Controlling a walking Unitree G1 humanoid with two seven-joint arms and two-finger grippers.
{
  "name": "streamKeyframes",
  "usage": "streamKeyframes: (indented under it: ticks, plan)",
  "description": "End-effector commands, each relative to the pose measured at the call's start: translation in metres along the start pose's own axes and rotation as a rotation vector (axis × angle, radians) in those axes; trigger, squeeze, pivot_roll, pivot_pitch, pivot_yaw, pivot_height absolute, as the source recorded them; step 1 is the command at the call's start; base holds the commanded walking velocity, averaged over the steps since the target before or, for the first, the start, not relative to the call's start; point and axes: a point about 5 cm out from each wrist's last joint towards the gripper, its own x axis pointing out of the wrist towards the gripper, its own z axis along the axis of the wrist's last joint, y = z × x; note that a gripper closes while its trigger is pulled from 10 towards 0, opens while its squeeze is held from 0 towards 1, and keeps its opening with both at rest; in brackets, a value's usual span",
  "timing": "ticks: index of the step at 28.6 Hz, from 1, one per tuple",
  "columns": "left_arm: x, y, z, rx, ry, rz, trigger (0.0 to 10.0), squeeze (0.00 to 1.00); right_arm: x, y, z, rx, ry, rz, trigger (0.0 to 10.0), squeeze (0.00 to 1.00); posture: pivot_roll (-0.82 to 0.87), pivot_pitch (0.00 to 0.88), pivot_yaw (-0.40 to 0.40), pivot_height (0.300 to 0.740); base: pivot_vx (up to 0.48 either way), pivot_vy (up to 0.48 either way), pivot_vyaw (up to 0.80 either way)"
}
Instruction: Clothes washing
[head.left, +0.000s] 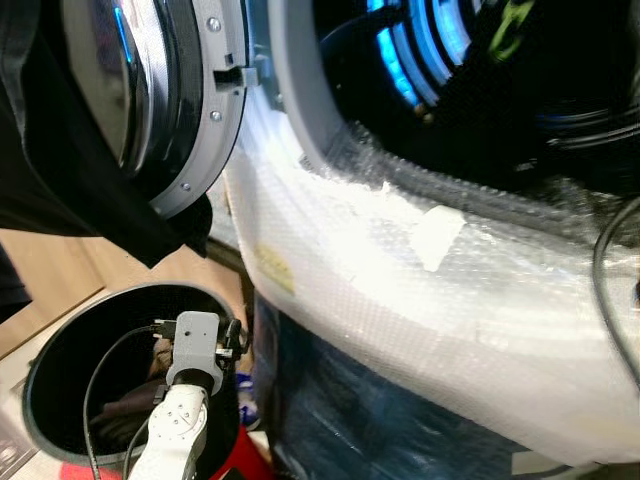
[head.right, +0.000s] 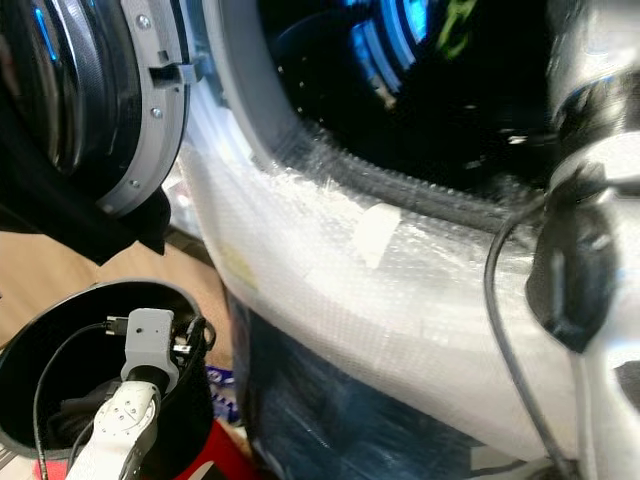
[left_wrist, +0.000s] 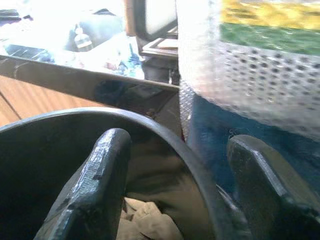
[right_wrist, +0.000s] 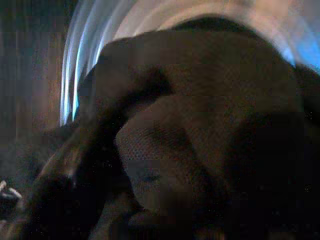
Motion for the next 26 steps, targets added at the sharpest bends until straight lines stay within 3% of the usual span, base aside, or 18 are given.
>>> streamKeyframes:
  ticks: [1, 7, 14, 19, 22, 23, 26]
  plan:
    - [-0.001, 0.002, -0.001, 0.004, 0.009, 0.004, 10.0, 0.0, 0.001, 0.007, 0.006, 0.086, -0.013, 0.022, 10.0, 0.0, 0.0, 0.027, -0.015, 0.74, 0.0, 0.0, 0.0]
    - [-0.003, 0.002, -0.002, 0.007, 0.015, -0.001, 10.0, 0.0, -0.001, 0.025, 0.014, 0.17, -0.018, 0.106, 10.0, 0.0, -0.01, 0.038, -0.014, 0.74, 0.0, 0.0, 0.0]
    - [-0.003, 0.0, -0.003, 0.005, 0.02, -0.011, 10.0, 0.0, -0.006, 0.012, 0.037, 0.215, -0.09, 0.082, 10.0, 0.0, -0.02, 0.042, -0.012, 0.74, 0.0, 0.0, 0.0]
    - [-0.003, -0.001, -0.003, 0.003, 0.021, -0.014, 10.0, 0.0, -0.029, 0.008, 0.059, 0.215, -0.239, 0.124, 10.0, 0.0, -0.04, 0.043, -0.007, 0.74, 0.0, 0.0, 0.0]
    - [-0.004, -0.001, -0.003, 0.001, 0.023, -0.012, 10.0, 0.0, -0.035, 0.005, 0.057, 0.21, -0.248, 0.123, 10.0, 0.0, -0.04, 0.044, -0.006, 0.74, 0.0, 0.0, 0.0]
    - [-0.003, -0.001, -0.003, 0.003, 0.025, -0.016, 10.0, 0.0, -0.048, 0.0, 0.054, 0.208, -0.262, 0.126, 10.0, 0.0, -0.05, 0.051, -0.003, 0.74, 0.0, 0.0, 0.0]
    - [-0.003, 0.0, -0.004, 0.005, 0.027, -0.018, 10.0, 0.0, -0.06, -0.005, 0.05, 0.208, -0.257, 0.13, 10.0, 0.0, -0.07, 0.052, 0.004, 0.74, 0.0, 0.0, 0.0]
